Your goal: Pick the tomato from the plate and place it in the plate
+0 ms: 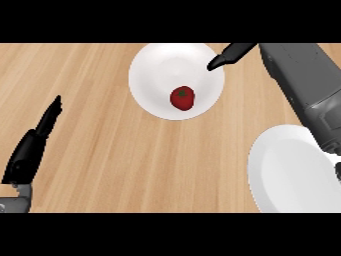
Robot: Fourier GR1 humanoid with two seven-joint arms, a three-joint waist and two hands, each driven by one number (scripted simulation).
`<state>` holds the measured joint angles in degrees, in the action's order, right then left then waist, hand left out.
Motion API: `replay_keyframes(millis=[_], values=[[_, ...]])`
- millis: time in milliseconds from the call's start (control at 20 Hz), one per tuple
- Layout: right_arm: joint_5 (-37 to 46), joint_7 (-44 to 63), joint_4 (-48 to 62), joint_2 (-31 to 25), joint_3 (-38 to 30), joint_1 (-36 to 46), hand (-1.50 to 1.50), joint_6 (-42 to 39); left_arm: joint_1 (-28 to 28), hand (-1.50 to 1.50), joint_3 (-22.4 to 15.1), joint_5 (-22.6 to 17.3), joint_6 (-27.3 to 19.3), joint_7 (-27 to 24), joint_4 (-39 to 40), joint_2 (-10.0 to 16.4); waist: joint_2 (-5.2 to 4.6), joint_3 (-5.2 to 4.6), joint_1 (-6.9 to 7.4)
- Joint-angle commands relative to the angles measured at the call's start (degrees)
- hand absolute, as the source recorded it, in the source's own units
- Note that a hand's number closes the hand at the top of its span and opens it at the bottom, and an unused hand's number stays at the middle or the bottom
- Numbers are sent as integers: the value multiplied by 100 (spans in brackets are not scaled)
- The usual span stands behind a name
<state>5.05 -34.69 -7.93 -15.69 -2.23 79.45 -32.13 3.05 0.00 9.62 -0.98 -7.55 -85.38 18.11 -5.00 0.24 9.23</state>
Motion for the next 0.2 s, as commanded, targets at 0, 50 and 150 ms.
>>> replay_keyframes(millis=[0, 50, 150], values=[[23, -487, -41, -193, 17, -167, -150, -538, 46, 0, -35, 57, -9, 48, -11, 4, -34, 6, 71], [-13, -374, -39, -262, -17, -83, -150, -573, 54, 0, -25, -36, 105, 48, -30, 33, -57, 6, 146], [-108, -344, -75, -358, -115, -54, -150, -555, 117, 0, -58, 39, 33, 25, -20, -3, -72, 7, 142]])
